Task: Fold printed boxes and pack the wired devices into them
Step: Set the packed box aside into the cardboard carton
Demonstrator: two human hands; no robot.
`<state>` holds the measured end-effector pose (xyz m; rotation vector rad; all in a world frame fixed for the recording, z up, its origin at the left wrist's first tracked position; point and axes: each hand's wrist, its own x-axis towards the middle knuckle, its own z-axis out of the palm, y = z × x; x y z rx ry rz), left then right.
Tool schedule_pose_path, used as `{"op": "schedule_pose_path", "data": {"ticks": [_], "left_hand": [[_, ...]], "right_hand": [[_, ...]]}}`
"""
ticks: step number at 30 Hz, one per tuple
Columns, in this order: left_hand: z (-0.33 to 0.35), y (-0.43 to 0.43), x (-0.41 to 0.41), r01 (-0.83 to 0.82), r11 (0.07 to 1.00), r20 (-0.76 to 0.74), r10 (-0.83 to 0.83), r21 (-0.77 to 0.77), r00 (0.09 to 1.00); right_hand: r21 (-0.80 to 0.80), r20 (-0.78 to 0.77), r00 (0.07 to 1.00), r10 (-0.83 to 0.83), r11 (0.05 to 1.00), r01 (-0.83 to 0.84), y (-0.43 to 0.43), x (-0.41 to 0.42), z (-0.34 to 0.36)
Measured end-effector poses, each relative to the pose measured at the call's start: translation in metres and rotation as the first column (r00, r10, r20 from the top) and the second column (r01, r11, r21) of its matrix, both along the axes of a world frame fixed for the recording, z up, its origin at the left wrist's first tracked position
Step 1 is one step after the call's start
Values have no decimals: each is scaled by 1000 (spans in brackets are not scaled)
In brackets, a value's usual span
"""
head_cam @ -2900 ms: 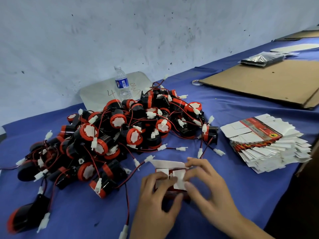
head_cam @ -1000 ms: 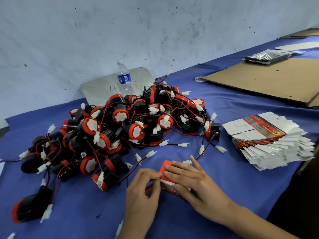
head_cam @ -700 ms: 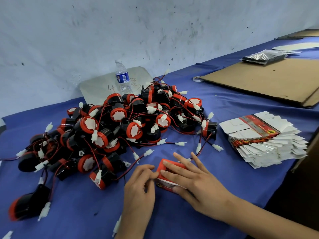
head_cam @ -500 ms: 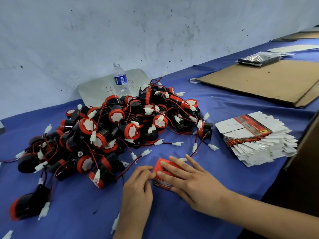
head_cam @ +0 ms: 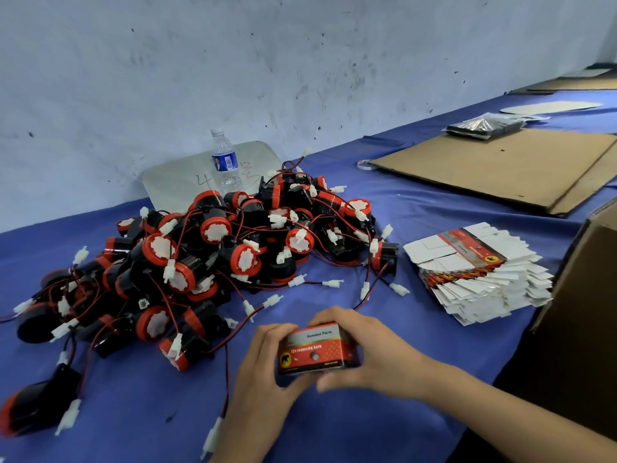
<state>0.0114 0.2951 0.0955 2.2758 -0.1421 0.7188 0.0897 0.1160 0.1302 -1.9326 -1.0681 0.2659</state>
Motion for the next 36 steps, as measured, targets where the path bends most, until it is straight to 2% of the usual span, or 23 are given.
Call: {"op": "schedule_pose_path", "data": {"ticks": [2, 5, 7, 10, 12, 14, 15, 17, 19, 20, 23, 25, 26, 28, 31, 33, 35, 36], "left_hand": [[-1, 2, 0, -25, 1000, -22, 26, 19, 999], [-4, 6, 1, -80, 992, -36, 84, 102, 996], [-5, 5, 1, -70, 993, -45, 75, 98, 996], [-4, 3, 4, -9, 995, -63, 2, -100, 998], [-4, 4, 6, -11, 982, -64, -1, -190, 998], [-2, 6, 6, -28, 976, -67, 14, -215, 998], [-2, 7, 6, -34, 974, -70, 19, -225, 997], [-2, 7, 6, -35, 969, -72, 18, -245, 997], [-3, 7, 6, -27, 965, -73, 8, -261, 997], [-3, 8, 6, -22, 962, -71, 3, -272, 997], [-5, 8, 9, -37, 953, -76, 15, -302, 997], [-8, 8, 12, -58, 949, -86, 33, -310, 996], [-10, 8, 14, -71, 948, -92, 44, -310, 995], [-13, 8, 15, -89, 944, -108, 57, -318, 993], [-10, 5, 14, -101, 944, -135, 61, -316, 989], [-8, 4, 13, -111, 944, -156, 65, -311, 986], [-7, 4, 13, -131, 947, -172, 82, -293, 982], [-7, 3, 13, -140, 949, -176, 92, -283, 980]], "right_hand": [[21, 53, 998, -43, 999, 42, 0, 1, -4], [65, 1, 999, -47, 997, 46, -1, 3, -5], [61, -12, 999, -40, 997, 41, 0, 4, -4], [72, -42, 989, -140, 987, 143, 2, 6, -9], [149, -171, 949, -266, 945, 291, 0, 8, -14], [290, -433, 845, -315, 839, 461, -5, 11, -12], [347, -583, 763, -280, 764, 545, -8, 13, -9], [419, -797, 597, -91, 628, 655, -18, 22, 2], [490, -859, 496, 122, 476, 730, -33, 33, 22], [522, -853, 477, 214, 379, 764, -42, 39, 35], [605, -725, 549, 416, 5, 796, -79, 55, 77], [600, -638, 640, 428, -246, 761, -108, 62, 98], [576, -614, 671, 415, -346, 741, -123, 65, 107], [503, -599, 694, 401, -486, 715, -146, 68, 118], [403, -558, 708, 432, -605, 687, -159, 69, 128], [385, -549, 709, 443, -619, 684, -160, 71, 129], [450, -600, 683, 417, -529, 719, -157, 76, 124], [497, -651, 655, 383, -438, 749, -154, 81, 120]]}}
